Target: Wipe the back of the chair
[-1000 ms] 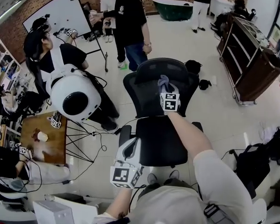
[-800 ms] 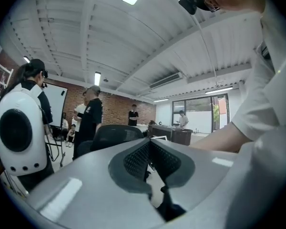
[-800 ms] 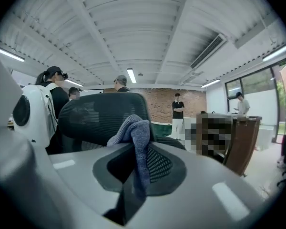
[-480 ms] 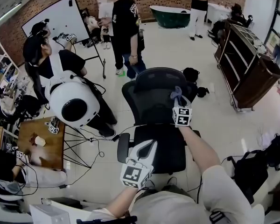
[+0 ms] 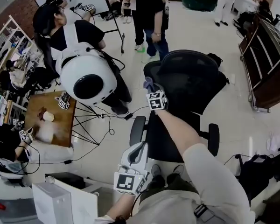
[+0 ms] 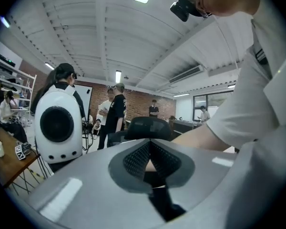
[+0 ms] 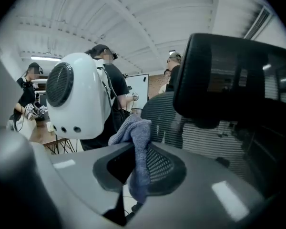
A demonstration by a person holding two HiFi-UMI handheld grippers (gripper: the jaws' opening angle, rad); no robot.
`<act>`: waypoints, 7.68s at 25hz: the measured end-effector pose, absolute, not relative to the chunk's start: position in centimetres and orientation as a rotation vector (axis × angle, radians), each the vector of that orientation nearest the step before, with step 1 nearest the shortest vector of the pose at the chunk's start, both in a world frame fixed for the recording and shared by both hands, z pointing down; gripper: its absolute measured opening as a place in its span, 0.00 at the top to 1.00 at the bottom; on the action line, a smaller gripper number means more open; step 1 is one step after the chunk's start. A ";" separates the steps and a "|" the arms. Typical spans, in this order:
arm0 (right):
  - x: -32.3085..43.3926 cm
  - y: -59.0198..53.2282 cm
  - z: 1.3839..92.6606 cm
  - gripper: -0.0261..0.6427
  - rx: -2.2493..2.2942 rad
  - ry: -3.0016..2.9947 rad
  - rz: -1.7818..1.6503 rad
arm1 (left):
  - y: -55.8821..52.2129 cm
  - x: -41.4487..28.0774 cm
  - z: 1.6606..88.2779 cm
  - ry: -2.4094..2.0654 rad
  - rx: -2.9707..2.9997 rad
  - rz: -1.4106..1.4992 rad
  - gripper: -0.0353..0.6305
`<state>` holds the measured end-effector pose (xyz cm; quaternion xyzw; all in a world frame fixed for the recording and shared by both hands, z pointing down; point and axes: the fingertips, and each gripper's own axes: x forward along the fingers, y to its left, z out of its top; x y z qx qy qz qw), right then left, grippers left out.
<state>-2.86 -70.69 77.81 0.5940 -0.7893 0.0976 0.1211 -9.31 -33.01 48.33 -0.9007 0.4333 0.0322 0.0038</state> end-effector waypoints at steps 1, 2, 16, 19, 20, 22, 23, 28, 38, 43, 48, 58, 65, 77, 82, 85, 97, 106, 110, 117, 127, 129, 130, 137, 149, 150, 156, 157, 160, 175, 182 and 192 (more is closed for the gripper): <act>-2.2 -71.8 78.2 0.89 1.761 -2.278 0.305 | -33.6 -9.9 48.8 1.375 -2.819 0.091 0.85; -1.4 -72.6 78.4 0.89 1.788 -2.251 0.320 | -34.2 -10.3 49.3 1.381 -2.824 0.084 0.85; 27.5 -63.1 77.2 0.89 2.292 -1.827 0.404 | -37.8 -7.1 48.3 1.117 -2.970 0.140 0.85; 33.8 -59.9 77.9 0.89 2.367 -1.738 0.424 | -37.0 -3.9 48.6 0.987 -3.010 0.156 0.85; 35.0 -59.5 78.1 0.89 2.376 -1.729 0.422 | -36.8 -2.9 48.7 0.954 -3.017 0.158 0.85; 36.2 -59.3 78.4 0.89 2.389 -1.735 0.416 | -36.8 -1.2 49.0 0.920 -3.031 0.153 0.85; 36.2 -59.5 78.3 0.89 2.392 -1.753 0.410 | -36.9 -0.8 49.0 0.914 -3.034 0.148 0.85; 27.0 -60.9 76.6 0.89 2.312 -2.008 0.394 | -37.3 -1.6 49.3 0.994 -3.010 0.131 0.85; -0.5 -70.3 82.3 0.89 1.788 -2.294 0.458 | -39.4 -4.6 48.0 1.225 -2.949 0.136 0.85; 1.2 -74.5 84.0 0.89 1.819 -2.226 0.527 | -42.4 -8.0 49.1 1.361 -2.893 0.089 0.85; 9.7 -72.2 85.3 0.89 1.990 -2.067 0.536 | -43.7 -9.4 49.1 1.311 -2.884 0.090 0.85; 34.9 -59.0 87.3 0.89 2.324 -1.672 0.598 | -39.6 -2.3 50.5 0.987 -3.042 0.164 0.85; 20.8 -62.5 84.4 0.89 2.181 -2.025 0.536 | -40.3 -1.8 49.2 1.038 -3.015 0.160 0.85; -0.1 -72.5 90.2 0.89 1.795 -2.192 0.606 | -42.8 -9.1 50.2 1.445 -2.860 0.088 0.85; 7.2 -71.7 90.8 0.90 1.907 -2.046 0.614 | -44.1 -9.8 50.5 1.428 -2.899 0.113 0.85; 15.6 -68.5 91.1 0.89 2.040 -1.902 0.631 | -43.9 -7.7 50.8 1.318 -2.989 0.158 0.85; 33.0 -59.5 91.3 0.89 2.301 -1.819 0.707 | -39.9 4.2 51.4 0.979 -3.107 0.125 0.85; 1.0 -66.9 96.8 0.89 1.734 -2.226 0.656 | -43.8 -2.9 49.9 1.225 -2.990 0.183 0.85; -2.3 -73.6 99.2 0.89 1.657 -2.200 0.656 | -46.9 -7.0 53.3 1.410 -2.952 0.103 0.85; 5.4 -74.5 101.7 0.89 1.762 -2.097 0.663 | -48.0 -9.4 58.4 1.490 -2.979 0.014 0.85; 32.8 -62.2 104.7 0.89 2.171 -1.592 0.851 | -47.3 3.9 56.4 1.041 -3.143 0.016 0.85; 33.6 -61.5 105.0 0.89 2.221 -1.582 0.885 | -46.6 6.3 57.6 0.987 -3.158 -0.010 0.85; 33.7 -61.2 105.1 0.89 2.232 -1.595 0.892 | -46.2 7.4 58.2 0.970 -3.163 -0.021 0.85; 28.1 -55.4 90.9 0.89 2.282 -1.875 0.788 | -41.8 6.1 54.9 1.045 -3.094 -0.098 0.85; 16.0 -18.7 46.5 0.89 2.319 -2.532 -0.288 | -24.1 -1.3 44.0 1.141 -2.646 0.251 0.85; 15.4 -16.2 46.1 0.89 2.313 -2.529 -0.319 | -22.6 -1.7 44.0 1.138 -2.635 0.265 0.85; 13.4 -15.4 43.2 0.89 2.325 -2.555 -0.382 | -22.2 -2.9 42.4 1.089 -2.611 0.275 0.85; 13.1 -15.0 43.1 0.89 2.320 -2.555 -0.387 | -21.8 -3.0 42.5 1.082 -2.609 0.271 0.85; 13.0 -11.4 44.3 0.89 2.336 -2.567 -0.373 | -18.5 -3.2 43.9 1.054 -2.580 0.241 0.85; 10.7 9.4 50.4 0.89 2.235 -2.721 -0.338 | 2.6 -6.6 49.2 1.185 -2.549 0.224 0.84; 11.1 24.3 51.6 0.89 2.184 -2.774 -0.288 | 18.0 -6.3 51.5 1.223 -2.600 0.247 0.84; 8.3 33.9 49.6 0.89 2.182 -2.763 -0.264 | 28.6 -9.8 48.7 1.235 -2.597 0.212 0.84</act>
